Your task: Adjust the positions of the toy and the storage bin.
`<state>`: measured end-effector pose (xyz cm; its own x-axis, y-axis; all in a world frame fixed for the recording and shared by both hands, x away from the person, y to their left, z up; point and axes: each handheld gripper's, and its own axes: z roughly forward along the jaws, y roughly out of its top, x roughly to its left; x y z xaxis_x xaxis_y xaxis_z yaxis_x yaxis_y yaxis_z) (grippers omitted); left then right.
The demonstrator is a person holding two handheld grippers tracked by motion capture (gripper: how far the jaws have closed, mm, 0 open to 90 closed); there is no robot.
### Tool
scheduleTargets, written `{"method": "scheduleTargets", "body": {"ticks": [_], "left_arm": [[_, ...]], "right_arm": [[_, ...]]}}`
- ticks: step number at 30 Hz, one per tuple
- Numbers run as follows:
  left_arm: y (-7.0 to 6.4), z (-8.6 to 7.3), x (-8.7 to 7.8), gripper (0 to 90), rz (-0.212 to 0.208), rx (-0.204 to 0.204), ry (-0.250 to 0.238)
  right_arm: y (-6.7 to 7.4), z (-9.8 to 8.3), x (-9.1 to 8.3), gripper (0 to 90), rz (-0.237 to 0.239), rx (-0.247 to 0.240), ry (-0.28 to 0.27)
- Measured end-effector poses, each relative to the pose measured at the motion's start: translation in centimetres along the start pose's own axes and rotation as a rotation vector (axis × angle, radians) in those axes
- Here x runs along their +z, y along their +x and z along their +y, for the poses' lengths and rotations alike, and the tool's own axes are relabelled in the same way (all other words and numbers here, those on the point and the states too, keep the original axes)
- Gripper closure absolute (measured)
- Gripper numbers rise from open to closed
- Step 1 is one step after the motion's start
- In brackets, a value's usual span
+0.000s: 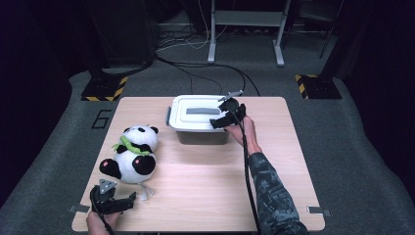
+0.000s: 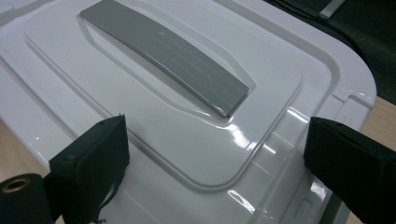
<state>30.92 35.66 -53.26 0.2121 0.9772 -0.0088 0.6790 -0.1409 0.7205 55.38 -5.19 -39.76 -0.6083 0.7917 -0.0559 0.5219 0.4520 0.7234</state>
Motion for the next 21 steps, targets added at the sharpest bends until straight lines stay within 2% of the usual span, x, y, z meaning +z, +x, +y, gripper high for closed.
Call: {"method": "scheduleTargets", "body": {"ticks": [4,10,15,18,21], "left_arm": [[0.0,0.0,0.0,0.0,0.0,0.001,0.0],[0.0,0.0,0.0,0.0,0.0,0.001,-0.001],[0.0,0.0,0.0,0.0,0.001,0.0,-0.001],[0.0,0.0,0.0,0.0,0.001,0.001,0.0],[0.0,0.0,0.0,0.0,0.001,0.001,-0.001]], "right_arm": [[-0.5,-0.2,-0.2,5.9,-0.015,0.002,0.007],[-1.8,-1.0,-0.9,6.5,-0.026,0.065,0.011],[-2.6,-1.5,-1.5,7.8,-0.061,0.079,0.008],[-3.2,-2.0,-2.0,11.1,-0.08,0.081,-0.015],[-3.9,-2.6,-2.4,11.0,-0.084,0.108,-0.035]]}}
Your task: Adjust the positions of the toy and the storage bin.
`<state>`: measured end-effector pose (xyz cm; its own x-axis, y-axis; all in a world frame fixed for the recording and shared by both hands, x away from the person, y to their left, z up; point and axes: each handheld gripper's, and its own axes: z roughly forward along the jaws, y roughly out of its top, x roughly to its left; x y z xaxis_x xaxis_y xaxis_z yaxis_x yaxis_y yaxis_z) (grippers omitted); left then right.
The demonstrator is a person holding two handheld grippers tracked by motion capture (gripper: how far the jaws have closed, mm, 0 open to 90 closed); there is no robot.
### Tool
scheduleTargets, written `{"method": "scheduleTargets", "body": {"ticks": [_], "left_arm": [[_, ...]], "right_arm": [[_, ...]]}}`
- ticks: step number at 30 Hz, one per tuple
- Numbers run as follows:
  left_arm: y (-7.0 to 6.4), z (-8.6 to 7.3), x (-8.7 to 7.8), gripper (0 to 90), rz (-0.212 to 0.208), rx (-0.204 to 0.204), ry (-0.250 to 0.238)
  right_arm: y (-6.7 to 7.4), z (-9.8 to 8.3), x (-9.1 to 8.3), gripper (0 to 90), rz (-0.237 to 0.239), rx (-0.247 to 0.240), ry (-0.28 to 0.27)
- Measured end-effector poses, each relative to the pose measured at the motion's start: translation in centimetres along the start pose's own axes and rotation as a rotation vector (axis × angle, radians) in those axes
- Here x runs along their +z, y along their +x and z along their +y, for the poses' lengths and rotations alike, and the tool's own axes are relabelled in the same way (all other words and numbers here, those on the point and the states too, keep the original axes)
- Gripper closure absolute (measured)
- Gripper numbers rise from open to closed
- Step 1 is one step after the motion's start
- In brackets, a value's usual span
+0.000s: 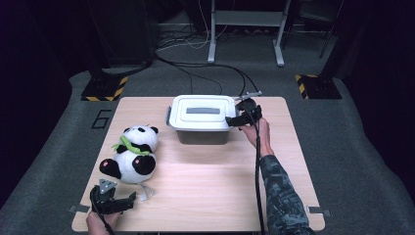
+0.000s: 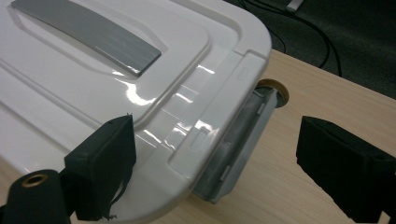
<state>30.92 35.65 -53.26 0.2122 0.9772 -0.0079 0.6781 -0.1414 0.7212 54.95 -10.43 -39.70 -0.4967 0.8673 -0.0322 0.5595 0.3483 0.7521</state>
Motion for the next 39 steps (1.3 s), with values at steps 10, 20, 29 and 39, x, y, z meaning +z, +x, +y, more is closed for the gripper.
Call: {"method": "scheduleTargets", "body": {"ticks": [10,20,29,39], "left_arm": [[0.0,0.0,0.0,0.0,0.0,0.0,0.0],[0.0,0.0,0.0,0.0,0.001,0.009,0.0],[0.0,0.0,0.0,0.0,-0.006,0.01,0.002],[0.0,0.0,0.0,0.0,-0.006,0.009,0.001]], "right_arm": [[-1.6,-0.9,-1.4,16.1,-0.054,0.07,-0.026],[-2.0,-2.0,0.5,44.5,-0.048,0.128,0.006],[-1.7,-2.1,1.2,74.8,0.015,0.172,-0.005],[-1.9,-2.4,0.6,78.3,-0.002,0.201,-0.004]]}}
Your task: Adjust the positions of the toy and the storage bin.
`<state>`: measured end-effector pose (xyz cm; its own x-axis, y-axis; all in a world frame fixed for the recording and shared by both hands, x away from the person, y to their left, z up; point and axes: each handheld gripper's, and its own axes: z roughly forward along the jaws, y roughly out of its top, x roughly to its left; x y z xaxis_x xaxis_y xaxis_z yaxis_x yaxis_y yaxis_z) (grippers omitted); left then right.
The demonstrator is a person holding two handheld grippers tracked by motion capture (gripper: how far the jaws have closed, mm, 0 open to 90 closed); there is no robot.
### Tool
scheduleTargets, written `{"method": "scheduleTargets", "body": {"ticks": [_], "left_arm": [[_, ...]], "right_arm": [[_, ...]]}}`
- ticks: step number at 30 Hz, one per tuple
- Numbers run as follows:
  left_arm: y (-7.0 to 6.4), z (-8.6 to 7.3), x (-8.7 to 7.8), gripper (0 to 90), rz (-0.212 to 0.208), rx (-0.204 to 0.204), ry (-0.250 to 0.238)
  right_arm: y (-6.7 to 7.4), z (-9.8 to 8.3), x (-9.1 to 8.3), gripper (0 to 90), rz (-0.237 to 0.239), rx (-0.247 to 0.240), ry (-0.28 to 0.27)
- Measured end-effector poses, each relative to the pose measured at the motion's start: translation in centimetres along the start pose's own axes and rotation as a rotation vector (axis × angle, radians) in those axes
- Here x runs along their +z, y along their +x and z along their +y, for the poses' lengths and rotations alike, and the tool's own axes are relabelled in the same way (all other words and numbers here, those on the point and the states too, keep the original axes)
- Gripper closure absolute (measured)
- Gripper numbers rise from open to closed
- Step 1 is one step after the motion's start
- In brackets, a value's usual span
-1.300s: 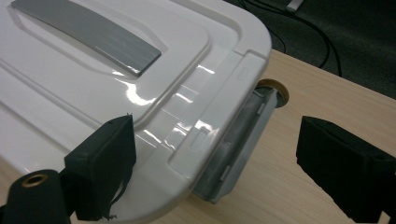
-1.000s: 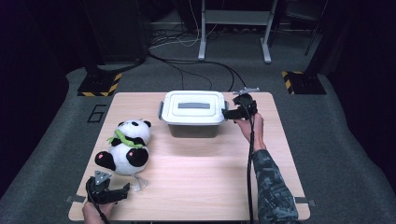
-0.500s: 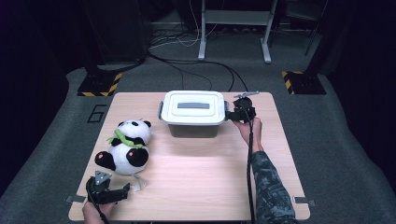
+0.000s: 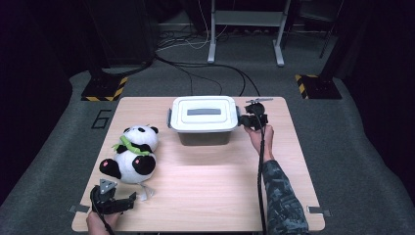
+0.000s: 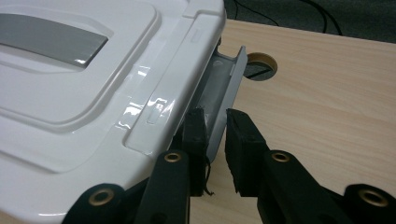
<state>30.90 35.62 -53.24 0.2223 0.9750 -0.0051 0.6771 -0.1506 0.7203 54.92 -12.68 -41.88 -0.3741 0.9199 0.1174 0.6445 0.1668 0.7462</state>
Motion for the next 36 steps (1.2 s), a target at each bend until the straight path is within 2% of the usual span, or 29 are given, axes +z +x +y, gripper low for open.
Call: {"method": "scheduleTargets", "body": {"ticks": [15,18,29,30,34,36], "left_arm": [[0.0,0.0,0.0,0.0,0.0,0.0,0.0],[0.0,0.0,0.0,0.0,0.0,0.001,0.0],[0.0,0.0,0.0,0.0,0.001,0.002,-0.002],[0.0,0.0,0.0,0.0,0.001,0.002,-0.002],[0.0,0.0,0.0,0.0,0.0,0.001,0.0],[0.0,0.0,0.0,0.0,0.001,0.002,-0.003]], "right_arm": [[-1.1,-2.3,-2.9,78.6,-0.032,0.052,-0.003],[-1.3,-2.7,-3.4,78.7,-0.031,0.079,0.0],[-1.4,-4.2,-4.9,77.2,-0.033,0.063,-0.017],[-1.4,-4.2,-5.0,75.0,-0.03,0.055,-0.014],[-1.8,-4.0,-5.8,49.9,-0.036,0.036,-0.035],[-1.8,-3.9,-6.2,40.6,-0.031,0.024,-0.048]]}}
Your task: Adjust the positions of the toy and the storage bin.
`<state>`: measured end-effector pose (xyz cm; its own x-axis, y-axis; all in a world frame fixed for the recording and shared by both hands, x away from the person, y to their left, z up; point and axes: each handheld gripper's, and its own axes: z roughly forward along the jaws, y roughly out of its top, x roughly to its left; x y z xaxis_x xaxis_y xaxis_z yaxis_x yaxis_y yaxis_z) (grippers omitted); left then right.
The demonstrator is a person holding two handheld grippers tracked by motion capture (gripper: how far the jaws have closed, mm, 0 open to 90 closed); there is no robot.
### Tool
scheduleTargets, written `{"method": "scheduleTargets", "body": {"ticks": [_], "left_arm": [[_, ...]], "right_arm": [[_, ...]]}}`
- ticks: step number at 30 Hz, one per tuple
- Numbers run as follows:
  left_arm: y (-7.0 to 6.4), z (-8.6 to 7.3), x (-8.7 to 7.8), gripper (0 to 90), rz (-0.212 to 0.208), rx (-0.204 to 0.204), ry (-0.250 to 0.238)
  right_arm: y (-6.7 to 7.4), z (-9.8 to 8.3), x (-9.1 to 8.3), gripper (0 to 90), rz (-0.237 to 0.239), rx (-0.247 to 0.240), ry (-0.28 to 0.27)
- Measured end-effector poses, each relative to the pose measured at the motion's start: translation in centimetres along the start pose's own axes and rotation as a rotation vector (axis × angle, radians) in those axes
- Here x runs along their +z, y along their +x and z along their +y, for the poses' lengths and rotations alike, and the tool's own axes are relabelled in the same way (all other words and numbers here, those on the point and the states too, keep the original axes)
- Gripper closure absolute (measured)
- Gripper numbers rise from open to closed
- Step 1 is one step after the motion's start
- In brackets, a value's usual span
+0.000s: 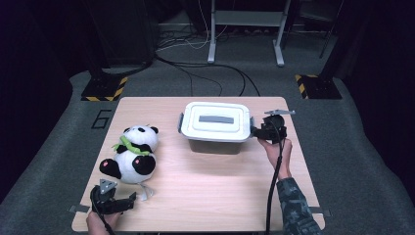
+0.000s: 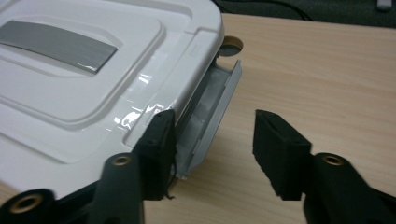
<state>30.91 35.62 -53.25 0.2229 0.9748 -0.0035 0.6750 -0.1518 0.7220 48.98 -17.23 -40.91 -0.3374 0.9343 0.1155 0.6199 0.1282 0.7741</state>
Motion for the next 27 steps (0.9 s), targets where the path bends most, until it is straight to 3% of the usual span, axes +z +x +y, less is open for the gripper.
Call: {"method": "scheduleTargets", "body": {"ticks": [2,6,11,17,24,27], "left_arm": [[0.0,0.0,0.0,0.0,0.0,0.0,0.0],[0.0,0.0,0.0,0.0,0.0,0.0,0.0],[0.0,0.0,0.0,0.0,0.0,0.0,0.0],[0.0,0.0,0.0,0.0,0.0,0.0,0.0],[0.0,0.0,0.0,0.0,-0.002,0.0,0.002],[0.0,0.0,0.0,0.0,-0.002,0.001,0.0]], "right_arm": [[0.0,0.4,-0.6,26.1,0.002,-0.018,-0.022],[0.7,1.1,-1.3,14.7,0.013,-0.073,-0.048],[2.8,2.6,-1.0,14.0,0.063,-0.17,-0.042],[6.1,4.4,1.1,13.9,0.112,-0.281,-0.003],[8.8,6.2,4.7,2.2,0.163,-0.301,0.082],[9.5,6.5,5.9,11.1,0.161,-0.318,0.105]]}}
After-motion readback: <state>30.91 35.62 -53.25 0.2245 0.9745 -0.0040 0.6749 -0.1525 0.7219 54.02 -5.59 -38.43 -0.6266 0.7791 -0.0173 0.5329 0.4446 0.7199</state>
